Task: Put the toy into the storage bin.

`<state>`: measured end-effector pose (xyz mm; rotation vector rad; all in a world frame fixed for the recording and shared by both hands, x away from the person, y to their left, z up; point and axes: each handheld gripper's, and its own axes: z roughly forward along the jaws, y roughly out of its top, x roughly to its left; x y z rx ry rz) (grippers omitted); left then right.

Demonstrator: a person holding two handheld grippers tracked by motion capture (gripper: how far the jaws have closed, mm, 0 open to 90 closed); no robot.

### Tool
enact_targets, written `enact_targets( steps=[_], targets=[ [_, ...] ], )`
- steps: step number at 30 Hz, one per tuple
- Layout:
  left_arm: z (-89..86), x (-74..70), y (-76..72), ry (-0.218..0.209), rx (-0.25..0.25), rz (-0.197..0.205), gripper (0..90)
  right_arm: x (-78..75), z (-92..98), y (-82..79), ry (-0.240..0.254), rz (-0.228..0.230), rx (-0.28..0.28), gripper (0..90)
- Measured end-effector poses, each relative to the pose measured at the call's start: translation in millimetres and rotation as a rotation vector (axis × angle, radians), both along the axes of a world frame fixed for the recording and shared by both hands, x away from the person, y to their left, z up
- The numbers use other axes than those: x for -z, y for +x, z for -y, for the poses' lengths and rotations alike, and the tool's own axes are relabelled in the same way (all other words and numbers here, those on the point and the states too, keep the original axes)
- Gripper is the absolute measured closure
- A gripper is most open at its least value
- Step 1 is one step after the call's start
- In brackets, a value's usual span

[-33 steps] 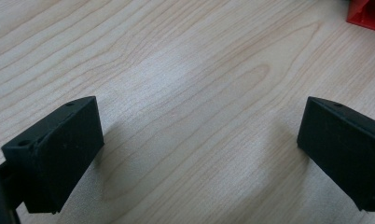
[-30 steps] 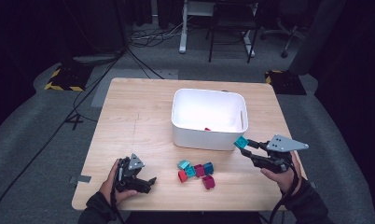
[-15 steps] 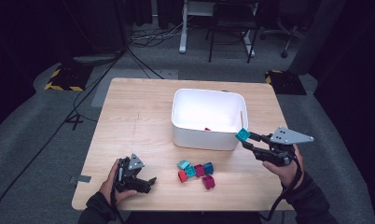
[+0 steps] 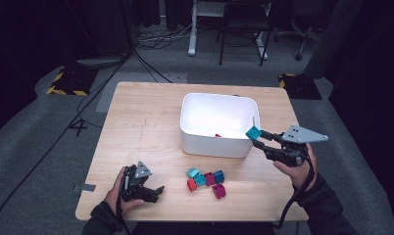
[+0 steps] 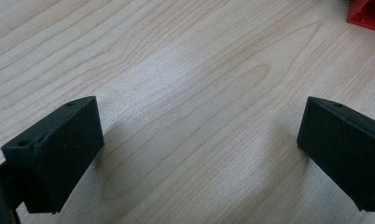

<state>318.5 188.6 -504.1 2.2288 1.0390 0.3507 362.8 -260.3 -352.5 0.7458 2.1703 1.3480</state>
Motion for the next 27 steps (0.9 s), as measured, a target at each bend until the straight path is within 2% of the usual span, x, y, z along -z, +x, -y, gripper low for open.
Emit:
enact_targets(
  steps=[11,23,27],
  targets=[
    [0.0,-0.1,0.0,0.001,0.001,-0.001,0.5,-3.3,-11.2,15.2,-0.004,0.012,0.027,59.3],
    [0.0,-0.1,0.0,0.001,0.0,-0.001,0.5,-2.9,-18.6,33.3,0.005,-0.002,0.055,59.3],
    [0.0,-0.1,0.0,0.0,0.0,-0.001,0.5,-1.2,-20.8,38.4,-0.006,-0.01,0.064,59.3]
  ],
)
